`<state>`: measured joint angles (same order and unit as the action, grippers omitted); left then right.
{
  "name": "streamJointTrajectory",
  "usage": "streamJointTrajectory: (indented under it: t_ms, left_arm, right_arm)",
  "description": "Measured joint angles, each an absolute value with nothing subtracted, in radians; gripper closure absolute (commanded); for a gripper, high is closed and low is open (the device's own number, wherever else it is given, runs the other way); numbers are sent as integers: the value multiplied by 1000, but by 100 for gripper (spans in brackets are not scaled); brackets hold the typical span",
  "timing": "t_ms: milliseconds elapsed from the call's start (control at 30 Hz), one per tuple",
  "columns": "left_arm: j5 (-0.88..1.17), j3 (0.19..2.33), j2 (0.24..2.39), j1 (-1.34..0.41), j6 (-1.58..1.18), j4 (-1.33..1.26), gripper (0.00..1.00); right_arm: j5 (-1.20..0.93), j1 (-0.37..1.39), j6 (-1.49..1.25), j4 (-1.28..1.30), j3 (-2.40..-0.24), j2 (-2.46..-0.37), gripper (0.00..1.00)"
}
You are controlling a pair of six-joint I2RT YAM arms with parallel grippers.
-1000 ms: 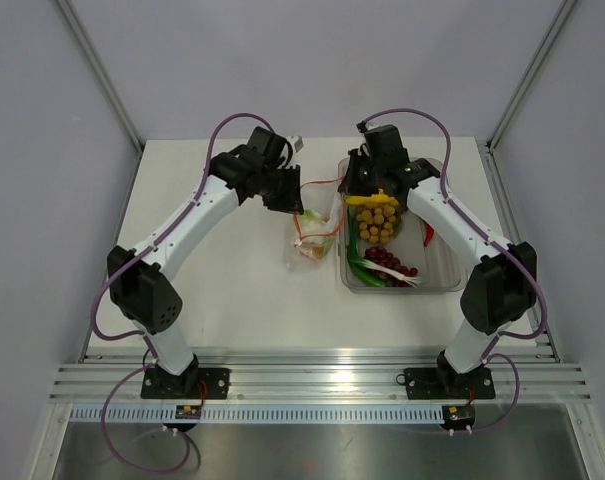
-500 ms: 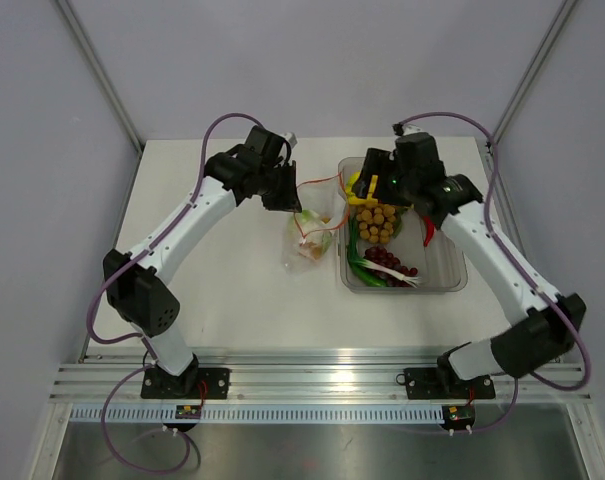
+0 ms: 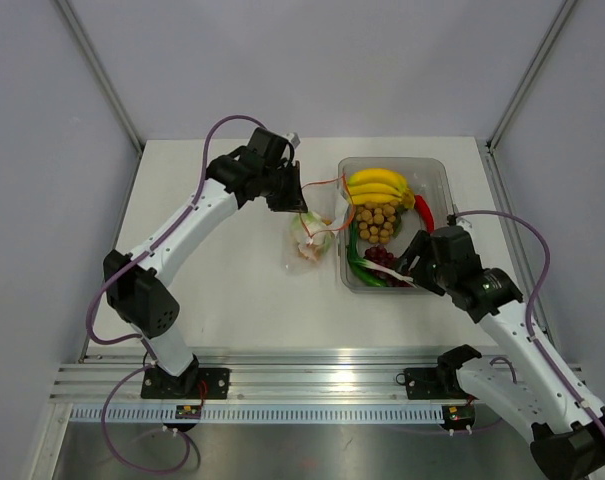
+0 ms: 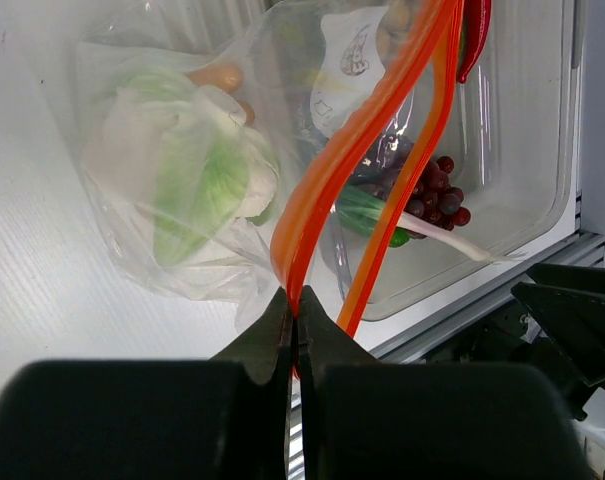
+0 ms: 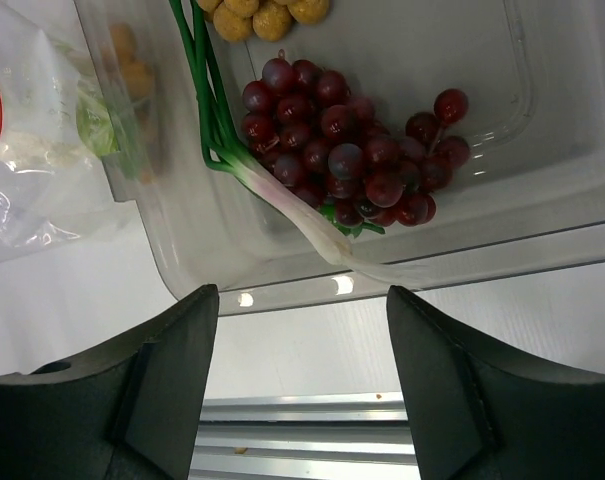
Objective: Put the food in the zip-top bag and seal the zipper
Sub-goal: Pick up the fake vegetable from the bin.
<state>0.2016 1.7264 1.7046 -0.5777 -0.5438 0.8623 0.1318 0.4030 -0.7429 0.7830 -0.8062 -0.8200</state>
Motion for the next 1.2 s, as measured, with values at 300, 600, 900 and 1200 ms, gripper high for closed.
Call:
streamJointTrajectory:
  t_ms: [300,600,900,1200]
  left_arm:
    - [201,1725,1705,-586,-548,862,100]
    - [201,1725,1705,-593,-551,861,100]
    - [201,1725,1705,-596,-551,862,100]
    - [198,1732,1705,-596,-551,866,100]
  right_arm:
    - [138,403,-821,720,-775,-898,24]
    - [138,403,-905,570,-706,-979,28]
    - [270,403,-882,578,-743,-927,27]
    - [294,484,-862,609,-829,-850,27]
